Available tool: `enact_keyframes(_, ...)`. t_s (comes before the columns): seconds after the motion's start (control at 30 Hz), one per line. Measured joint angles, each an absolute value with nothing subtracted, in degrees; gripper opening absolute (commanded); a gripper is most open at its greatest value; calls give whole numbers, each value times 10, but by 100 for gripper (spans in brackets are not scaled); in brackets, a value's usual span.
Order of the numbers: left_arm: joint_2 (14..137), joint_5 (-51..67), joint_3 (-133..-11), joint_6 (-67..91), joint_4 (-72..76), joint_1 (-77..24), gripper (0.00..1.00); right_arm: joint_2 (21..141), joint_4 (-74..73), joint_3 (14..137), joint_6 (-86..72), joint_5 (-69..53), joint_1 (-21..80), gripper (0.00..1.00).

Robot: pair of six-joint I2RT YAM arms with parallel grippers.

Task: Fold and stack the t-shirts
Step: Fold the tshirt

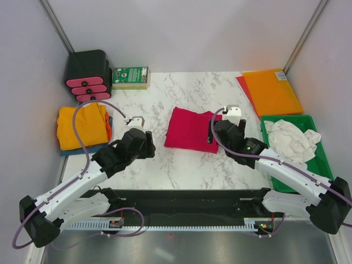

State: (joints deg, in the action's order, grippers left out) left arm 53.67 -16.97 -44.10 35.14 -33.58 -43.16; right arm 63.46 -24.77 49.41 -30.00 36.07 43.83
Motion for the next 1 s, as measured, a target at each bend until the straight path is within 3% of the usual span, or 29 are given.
enact_keyframes(0.23,463,-321,-481,305,-377,-362,70,617,-252,492,-296,382,464,98)
enact_keyframes(0.43,564,-405,-473,191,-199,-237,71,616,-226,492,-286,400,475,98)
enact_keyframes(0.6,706,-364,-373,119,-6,-168,70,614,-202,491,-282,410,478,98)
enact_keyframes(0.77,727,-278,-208,41,225,-135,68,593,-159,467,-281,408,478,98)
enact_keyframes(0.93,759,-230,-174,5,387,-122,70,602,-103,425,-288,391,478,98)
enact_keyframes(0.97,772,-229,-174,2,418,-120,71,610,-96,422,-289,387,478,98)
enact_keyframes(1.0,787,-228,-174,-1,447,-119,98,620,-86,417,-292,381,478,98)
